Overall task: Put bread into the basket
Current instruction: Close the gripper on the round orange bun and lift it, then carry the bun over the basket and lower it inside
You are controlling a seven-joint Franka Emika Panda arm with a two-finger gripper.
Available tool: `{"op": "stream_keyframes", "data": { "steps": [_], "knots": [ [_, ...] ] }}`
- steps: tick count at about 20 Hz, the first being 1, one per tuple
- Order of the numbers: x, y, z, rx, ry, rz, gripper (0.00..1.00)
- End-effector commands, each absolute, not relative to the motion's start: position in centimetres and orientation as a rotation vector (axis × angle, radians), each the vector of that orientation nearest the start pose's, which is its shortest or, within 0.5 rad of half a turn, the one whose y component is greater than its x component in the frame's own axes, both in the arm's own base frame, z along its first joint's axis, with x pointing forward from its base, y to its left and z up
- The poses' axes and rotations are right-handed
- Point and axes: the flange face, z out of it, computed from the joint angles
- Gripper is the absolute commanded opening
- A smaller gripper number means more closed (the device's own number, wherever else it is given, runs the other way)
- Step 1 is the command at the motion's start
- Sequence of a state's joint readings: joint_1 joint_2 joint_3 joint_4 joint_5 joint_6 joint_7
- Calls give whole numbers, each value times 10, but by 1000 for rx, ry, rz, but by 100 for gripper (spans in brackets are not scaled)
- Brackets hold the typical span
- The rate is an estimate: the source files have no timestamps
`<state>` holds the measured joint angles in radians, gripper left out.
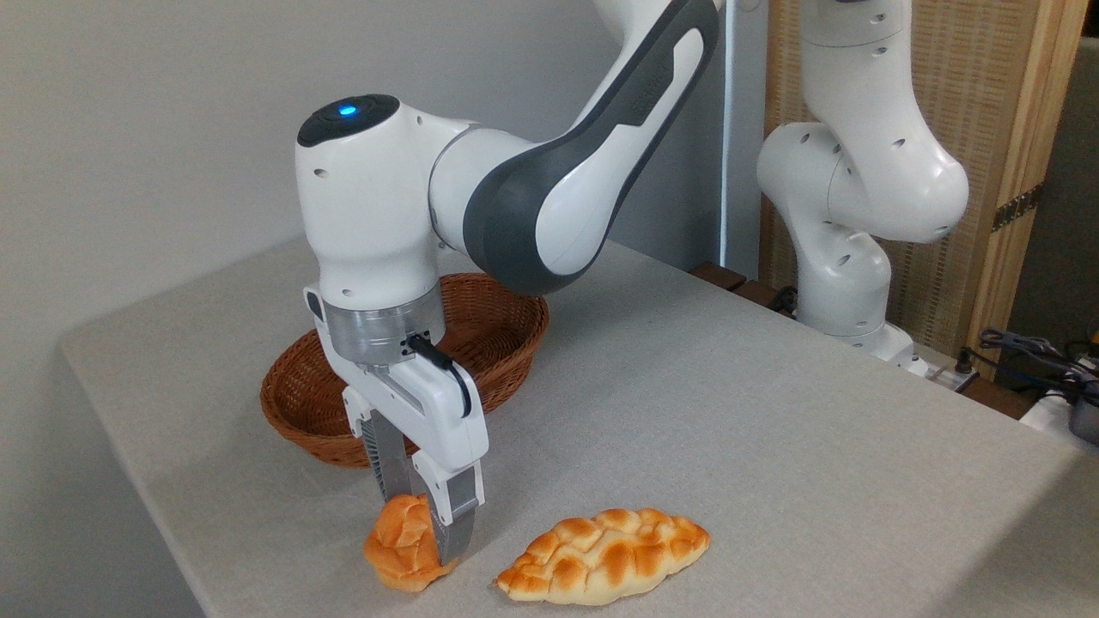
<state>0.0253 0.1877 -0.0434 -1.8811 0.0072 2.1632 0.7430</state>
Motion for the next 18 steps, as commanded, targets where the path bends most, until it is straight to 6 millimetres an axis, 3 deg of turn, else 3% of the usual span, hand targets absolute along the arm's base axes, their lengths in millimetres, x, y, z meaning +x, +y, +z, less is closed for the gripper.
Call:
{"op": "stream_keyframes", "data": {
  "steps": [1, 9, 12, 15, 18],
  "knots": [
    [614, -9, 420, -2852, 1183, -146, 42],
    [614, -9, 419, -2855, 1183, -142, 42],
    [616, -10, 428, -2850, 1178, -166, 43],
    [626, -10, 465, -2839, 1148, -262, 43],
    [625, -11, 523, -2799, 1129, -392, 49]
  ]
}}
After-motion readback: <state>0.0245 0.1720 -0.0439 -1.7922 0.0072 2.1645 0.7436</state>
